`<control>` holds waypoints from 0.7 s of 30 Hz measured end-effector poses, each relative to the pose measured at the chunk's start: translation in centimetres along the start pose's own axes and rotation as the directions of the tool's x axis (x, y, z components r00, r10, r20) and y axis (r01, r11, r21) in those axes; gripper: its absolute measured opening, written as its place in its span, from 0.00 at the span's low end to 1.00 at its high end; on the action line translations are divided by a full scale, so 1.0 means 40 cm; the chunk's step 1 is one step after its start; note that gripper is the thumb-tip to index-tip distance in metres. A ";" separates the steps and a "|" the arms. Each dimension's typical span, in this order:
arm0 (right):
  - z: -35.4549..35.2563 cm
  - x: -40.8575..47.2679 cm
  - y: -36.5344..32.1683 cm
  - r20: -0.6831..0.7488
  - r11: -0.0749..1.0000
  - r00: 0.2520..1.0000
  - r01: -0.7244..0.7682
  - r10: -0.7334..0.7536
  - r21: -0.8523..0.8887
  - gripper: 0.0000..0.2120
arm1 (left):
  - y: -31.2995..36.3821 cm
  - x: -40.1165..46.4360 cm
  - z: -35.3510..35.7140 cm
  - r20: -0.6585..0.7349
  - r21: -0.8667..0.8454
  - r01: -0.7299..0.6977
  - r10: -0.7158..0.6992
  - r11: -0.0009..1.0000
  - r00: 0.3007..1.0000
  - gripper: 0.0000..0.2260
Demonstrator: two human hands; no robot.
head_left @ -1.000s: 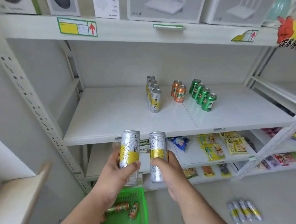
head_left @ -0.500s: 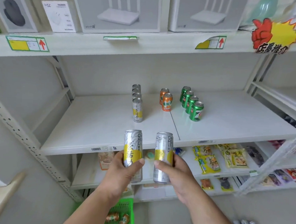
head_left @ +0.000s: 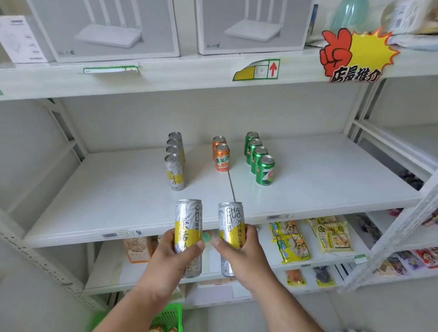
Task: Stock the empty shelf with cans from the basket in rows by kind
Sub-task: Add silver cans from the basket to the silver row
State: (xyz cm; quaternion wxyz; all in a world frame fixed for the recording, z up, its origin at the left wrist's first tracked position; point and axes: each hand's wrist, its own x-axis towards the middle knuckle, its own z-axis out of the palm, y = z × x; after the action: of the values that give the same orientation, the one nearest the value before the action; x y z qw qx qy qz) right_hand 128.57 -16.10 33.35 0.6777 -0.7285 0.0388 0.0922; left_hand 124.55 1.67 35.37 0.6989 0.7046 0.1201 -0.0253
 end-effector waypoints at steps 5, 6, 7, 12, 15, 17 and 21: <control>-0.002 0.043 0.005 0.022 0.993 0.997 -0.073 0.072 0.097 0.22 | -0.005 0.044 0.006 -0.023 -0.040 0.015 -0.016 0.999 1.000 0.19; -0.001 0.056 0.004 0.033 0.990 0.996 -0.089 0.086 0.112 0.23 | -0.005 0.055 0.005 -0.025 -0.049 0.019 -0.020 0.999 1.000 0.19; 0.000 0.068 0.001 0.046 0.987 0.995 -0.098 0.093 0.124 0.22 | -0.005 0.067 0.003 -0.024 -0.057 0.021 -0.023 0.998 0.999 0.19; 0.033 0.145 -0.019 0.085 0.992 0.993 -0.091 0.084 0.086 0.20 | 0.000 0.151 -0.033 -0.033 -0.104 0.032 -0.036 0.994 0.999 0.25; 0.060 0.202 -0.035 0.091 0.998 0.995 -0.054 0.051 0.024 0.19 | 0.006 0.213 -0.071 -0.025 -0.103 0.018 -0.021 0.995 0.999 0.24; 0.078 0.239 -0.039 0.084 0.999 0.996 -0.038 0.038 0.002 0.17 | 0.007 0.253 -0.097 -0.019 -0.105 0.011 -0.013 0.994 1.000 0.23; 0.112 0.299 -0.029 0.059 0.999 0.998 -0.026 0.027 -0.030 0.14 | -0.002 0.315 -0.135 -0.005 -0.086 0.016 -0.016 0.996 1.000 0.19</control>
State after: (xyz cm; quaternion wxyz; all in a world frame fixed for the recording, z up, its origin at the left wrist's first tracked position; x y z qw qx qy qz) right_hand 140.12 -10.74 31.96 0.6666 -0.7346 0.0268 0.1235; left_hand 136.04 8.72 32.86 0.7281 0.6729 0.1288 -0.0235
